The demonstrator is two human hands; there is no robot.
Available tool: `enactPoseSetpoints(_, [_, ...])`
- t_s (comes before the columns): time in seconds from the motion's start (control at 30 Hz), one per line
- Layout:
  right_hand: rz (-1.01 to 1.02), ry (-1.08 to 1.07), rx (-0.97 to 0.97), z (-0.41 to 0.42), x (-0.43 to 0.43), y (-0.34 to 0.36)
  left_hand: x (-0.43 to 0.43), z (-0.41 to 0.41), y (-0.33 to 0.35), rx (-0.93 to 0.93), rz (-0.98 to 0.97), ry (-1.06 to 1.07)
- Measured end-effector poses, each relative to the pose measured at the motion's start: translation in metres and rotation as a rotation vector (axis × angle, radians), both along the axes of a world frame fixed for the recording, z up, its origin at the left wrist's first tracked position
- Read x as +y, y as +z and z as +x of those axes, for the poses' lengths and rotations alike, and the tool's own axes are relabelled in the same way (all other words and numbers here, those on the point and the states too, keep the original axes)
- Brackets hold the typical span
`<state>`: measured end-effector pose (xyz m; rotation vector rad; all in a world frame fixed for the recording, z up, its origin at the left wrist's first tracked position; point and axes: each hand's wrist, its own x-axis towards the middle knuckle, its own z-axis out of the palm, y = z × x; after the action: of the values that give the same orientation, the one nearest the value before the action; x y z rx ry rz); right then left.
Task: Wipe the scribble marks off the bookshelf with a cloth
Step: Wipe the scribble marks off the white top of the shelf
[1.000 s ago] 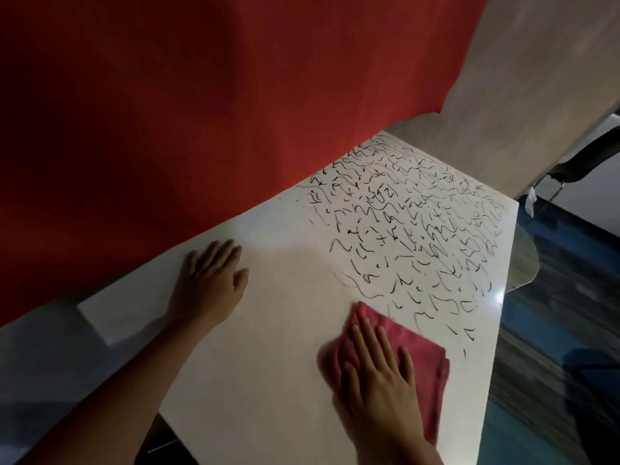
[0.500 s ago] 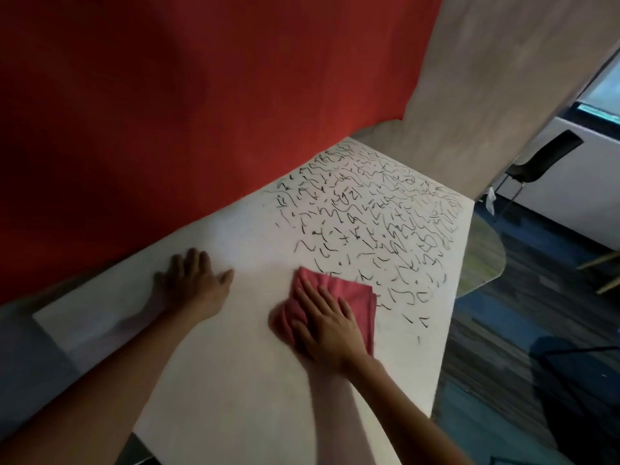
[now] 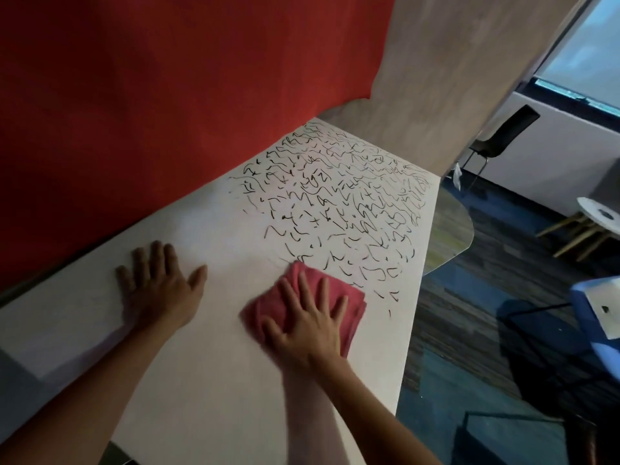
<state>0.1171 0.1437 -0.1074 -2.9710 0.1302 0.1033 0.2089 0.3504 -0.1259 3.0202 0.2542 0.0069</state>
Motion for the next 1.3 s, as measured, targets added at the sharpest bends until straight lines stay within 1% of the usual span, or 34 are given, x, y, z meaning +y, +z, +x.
enactPoseSetpoints(0.07, [0.029, 0.093, -0.035, -0.033, 0.002, -0.001, 0.000, -0.002, 0.002, 0.003, -0.010, -0.003])
enactPoseSetpoints(0.1, [0.015, 0.070, -0.033, -0.047, -0.010, -0.001, 0.000, -0.002, 0.003, 0.003, -0.019, -0.011])
enactPoseSetpoints(0.13, [-0.013, 0.005, -0.011, -0.056, -0.028, -0.001, 0.000, -0.002, 0.004, -0.007, -0.033, -0.025])
enactPoseSetpoints(0.2, [-0.060, -0.208, 0.046, -0.055, -0.074, -0.002, -0.001, -0.003, 0.004, -0.067, -0.101, -0.087])
enactPoseSetpoints(0.27, [0.008, -0.409, 0.095, -0.034, -0.110, 0.003, -0.001, -0.004, 0.002, -0.206, -0.173, -0.219])
enactPoseSetpoints(0.33, [0.101, -0.532, 0.084, -0.011, -0.122, 0.010, -0.005, -0.006, 0.002, -0.322, -0.193, -0.381])
enactPoseSetpoints(0.4, [0.089, -0.585, 0.103, 0.005, -0.112, 0.012, -0.008, -0.009, 0.002, -0.359, -0.177, -0.454])
enactPoseSetpoints(0.47, [0.044, -0.521, 0.106, 0.004, -0.088, 0.012, -0.009, -0.007, 0.001, -0.348, -0.181, -0.442])
enactPoseSetpoints(0.53, [-0.023, -0.359, 0.058, -0.015, -0.048, 0.007, -0.007, -0.006, 0.003, -0.297, -0.167, -0.420])
enactPoseSetpoints(0.6, [-0.086, -0.211, -0.012, -0.042, -0.013, 0.004, -0.010, -0.005, 0.007, -0.311, -0.119, -0.424])
enactPoseSetpoints(0.67, [-0.077, -0.094, -0.007, -0.063, 0.000, -0.002, -0.026, -0.001, 0.012, -0.304, -0.104, -0.431])
enactPoseSetpoints(0.73, [-0.034, -0.022, 0.042, -0.070, -0.018, -0.010, -0.046, 0.005, 0.015, -0.284, -0.169, -0.376])
enactPoseSetpoints(0.77, [-0.018, -0.035, 0.034, -0.069, -0.037, -0.012, -0.057, 0.007, 0.015, -0.243, -0.181, -0.327])
enactPoseSetpoints(0.8, [-0.011, -0.084, 0.016, -0.065, -0.060, -0.014, -0.064, 0.007, 0.012, -0.148, -0.165, -0.283])
enactPoseSetpoints(0.87, [-0.046, -0.243, -0.023, -0.047, -0.108, -0.013, -0.070, 0.006, 0.002, -0.068, -0.072, -0.235])
enactPoseSetpoints(0.97, [0.085, -0.496, 0.032, -0.007, -0.156, 0.002, -0.068, 0.006, -0.004, -0.065, -0.057, -0.220])
enactPoseSetpoints(1.0, [0.126, -0.559, 0.037, 0.003, -0.160, 0.007, -0.069, 0.006, -0.005, -0.067, -0.054, -0.217])
enactPoseSetpoints(1.07, [0.141, -0.637, 0.055, 0.013, -0.149, 0.011, -0.070, 0.006, -0.005, -0.066, -0.034, -0.198])
enactPoseSetpoints(1.13, [0.108, -0.629, 0.050, 0.007, -0.122, 0.009, -0.072, 0.005, -0.003, -0.071, -0.046, -0.199])
enactPoseSetpoints(1.2, [0.070, -0.538, 0.051, -0.013, -0.085, 0.007, -0.072, 0.005, -0.002, -0.056, -0.061, -0.201])
enactPoseSetpoints(1.3, [0.077, -0.444, 0.107, -0.040, -0.050, 0.004, -0.072, 0.004, -0.002, -0.043, -0.054, -0.190])
